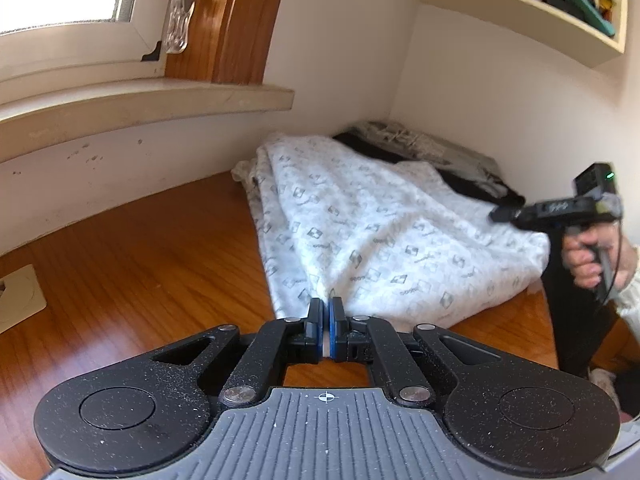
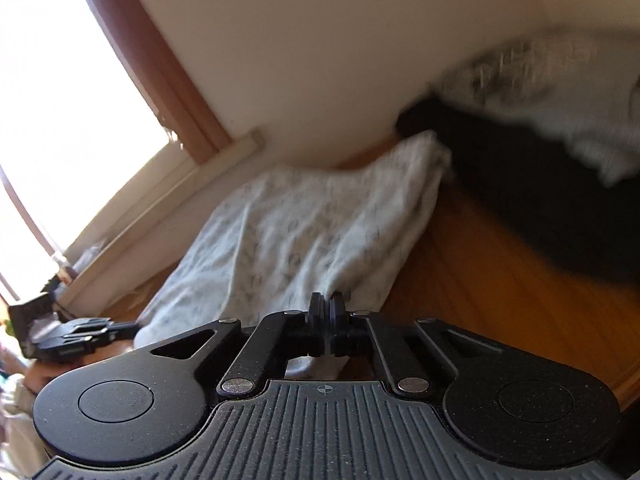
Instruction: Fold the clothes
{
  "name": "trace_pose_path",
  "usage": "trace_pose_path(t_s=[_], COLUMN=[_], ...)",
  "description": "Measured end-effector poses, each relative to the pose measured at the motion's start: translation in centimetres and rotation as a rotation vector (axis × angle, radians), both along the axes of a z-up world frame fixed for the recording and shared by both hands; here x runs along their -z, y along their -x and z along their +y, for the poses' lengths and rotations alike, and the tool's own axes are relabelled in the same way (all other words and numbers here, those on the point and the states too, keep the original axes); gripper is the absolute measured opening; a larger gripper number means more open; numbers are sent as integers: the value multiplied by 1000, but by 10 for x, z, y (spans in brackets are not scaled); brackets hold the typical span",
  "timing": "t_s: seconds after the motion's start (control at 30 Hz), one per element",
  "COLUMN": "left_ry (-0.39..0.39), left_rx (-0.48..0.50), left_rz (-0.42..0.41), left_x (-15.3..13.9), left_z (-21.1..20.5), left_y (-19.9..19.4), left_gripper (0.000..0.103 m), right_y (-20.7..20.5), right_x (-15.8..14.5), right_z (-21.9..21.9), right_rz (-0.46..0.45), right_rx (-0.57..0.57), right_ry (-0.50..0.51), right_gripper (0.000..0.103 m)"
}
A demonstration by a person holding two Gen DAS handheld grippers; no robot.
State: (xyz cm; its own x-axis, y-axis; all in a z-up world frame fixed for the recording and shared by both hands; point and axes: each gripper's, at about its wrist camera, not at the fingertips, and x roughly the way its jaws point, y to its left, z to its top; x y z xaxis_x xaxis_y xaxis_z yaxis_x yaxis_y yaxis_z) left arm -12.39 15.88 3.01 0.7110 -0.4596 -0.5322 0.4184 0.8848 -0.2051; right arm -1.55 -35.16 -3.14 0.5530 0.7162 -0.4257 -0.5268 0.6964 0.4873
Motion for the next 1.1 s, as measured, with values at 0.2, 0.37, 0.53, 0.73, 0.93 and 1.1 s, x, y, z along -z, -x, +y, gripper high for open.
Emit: trace_pose_path(t_s=[0.2, 0.37, 0.53, 0.73, 0.93, 1.1], left_ry=[2, 47, 55, 75, 81, 116], left_rx=[16, -47, -44, -50, -80, -106], left_rz=[15, -20, 3, 77, 47, -6], left_x=[0, -14, -30, -22, -10, -13], left_z=[1, 14, -3, -41, -51, -41], left_y=[-2, -8, -65, -148, -177, -167], left_gripper=[4, 26, 49, 49, 5, 6], right_y=[3, 0, -49, -115, -122, -120], right_x=[0, -8, -12, 1, 0, 0], right_z=[-1, -5, -4, 11, 19, 15], right_rz=[-41, -96, -99, -33, -139, -216], right_rx=[25, 32, 61, 83, 70, 135], right_ry=[101, 79, 107, 128, 122, 119], right_gripper=[12, 49, 51, 51, 3, 3])
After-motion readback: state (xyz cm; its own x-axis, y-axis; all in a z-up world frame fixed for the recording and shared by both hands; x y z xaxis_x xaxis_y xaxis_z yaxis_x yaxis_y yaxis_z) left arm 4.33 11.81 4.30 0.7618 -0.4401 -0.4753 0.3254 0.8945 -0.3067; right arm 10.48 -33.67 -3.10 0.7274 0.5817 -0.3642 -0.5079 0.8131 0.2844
